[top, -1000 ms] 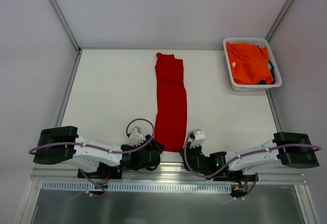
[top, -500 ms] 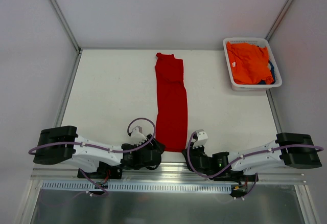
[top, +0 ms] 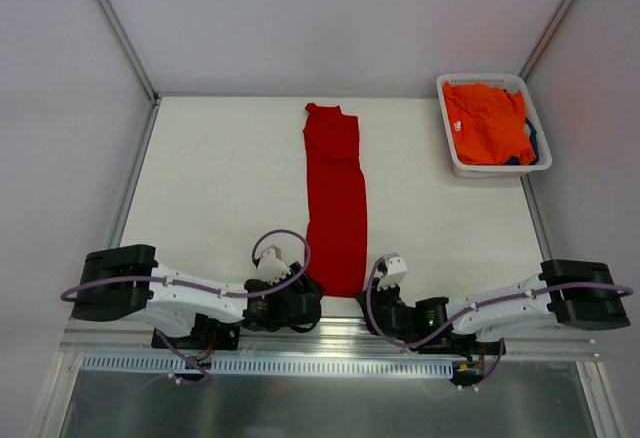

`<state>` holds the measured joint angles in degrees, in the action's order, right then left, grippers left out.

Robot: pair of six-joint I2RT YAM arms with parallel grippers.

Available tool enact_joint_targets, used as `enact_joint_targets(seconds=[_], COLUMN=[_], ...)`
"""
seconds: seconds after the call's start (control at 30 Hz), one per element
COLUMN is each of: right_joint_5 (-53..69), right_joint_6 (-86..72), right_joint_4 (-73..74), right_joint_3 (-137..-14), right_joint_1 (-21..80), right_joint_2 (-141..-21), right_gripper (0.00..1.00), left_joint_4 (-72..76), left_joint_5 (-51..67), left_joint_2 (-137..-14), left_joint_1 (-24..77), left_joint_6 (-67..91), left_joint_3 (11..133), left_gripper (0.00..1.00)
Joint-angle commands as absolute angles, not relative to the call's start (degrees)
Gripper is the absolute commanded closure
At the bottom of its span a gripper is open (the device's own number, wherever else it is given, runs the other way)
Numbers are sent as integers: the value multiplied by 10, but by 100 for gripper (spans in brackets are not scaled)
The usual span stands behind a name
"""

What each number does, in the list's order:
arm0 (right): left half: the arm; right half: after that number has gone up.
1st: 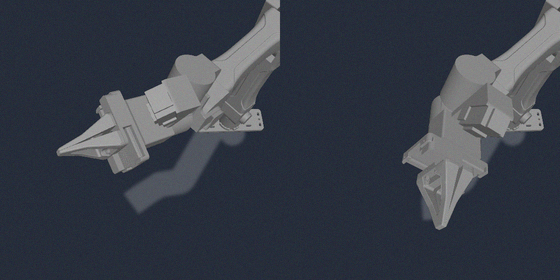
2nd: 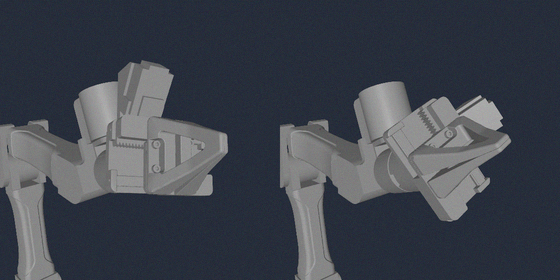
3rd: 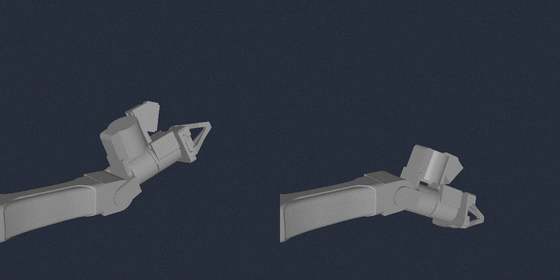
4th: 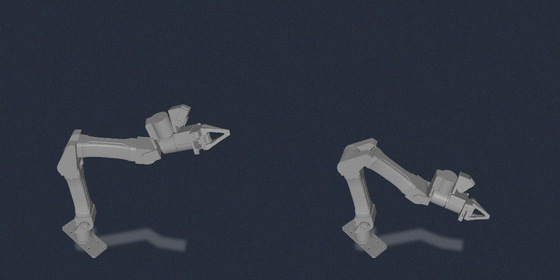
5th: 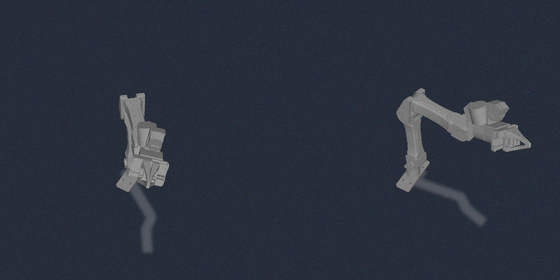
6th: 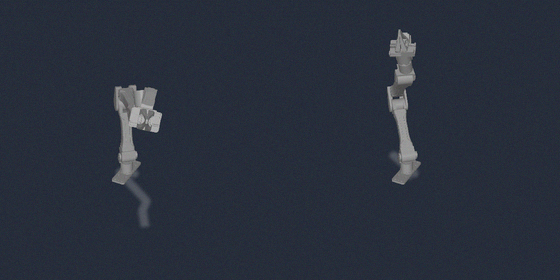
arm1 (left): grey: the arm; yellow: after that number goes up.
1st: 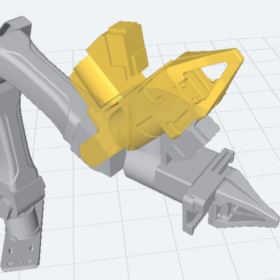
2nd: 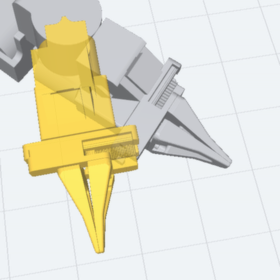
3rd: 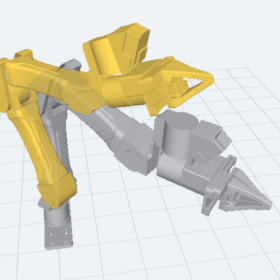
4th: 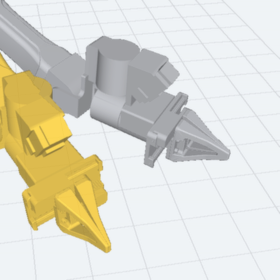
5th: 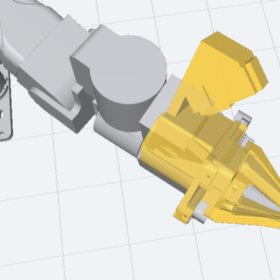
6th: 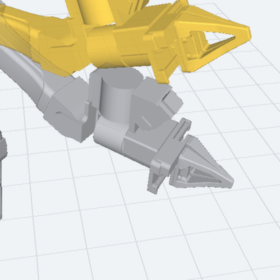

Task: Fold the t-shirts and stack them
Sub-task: Fold the tshirt

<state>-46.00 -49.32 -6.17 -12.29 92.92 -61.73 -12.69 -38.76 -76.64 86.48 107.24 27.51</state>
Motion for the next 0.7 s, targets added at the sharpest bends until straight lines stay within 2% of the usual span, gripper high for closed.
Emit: enact_joint_targets(seconds=[0.0,0.37,0.5,0.6,0.63,0.67], right_joint_5=[-474,-471,-471,-471,-471,-471], right_joint_6=[-494,-483,-477,-475,-475,-475], right_joint_4=[-60,-59,-59,-59,-59,-59], right_joint_3=[-126,-141,-144,-147,-147,-147], right_joint_1=[927,927,927,927,927,927], right_joint_2=[-607,-611,-613,-613,-613,-613], right_gripper=[100,100,100,100,100,100], left_joint_4=[-326,-327,-327,-328,-328,-328], left_joint_5=[-300,-310,-309,-308,-308,-308], left_joint_2=[-831,-837,-834,-838,-838,-838], left_joint_1=[852,837,837,836,836,836], left_joint_6=[1052,1074,1080,1077,1076,1075], left_joint_3=[217,206,201,206,206,206], left_gripper=[47,56,71,88,98,100])
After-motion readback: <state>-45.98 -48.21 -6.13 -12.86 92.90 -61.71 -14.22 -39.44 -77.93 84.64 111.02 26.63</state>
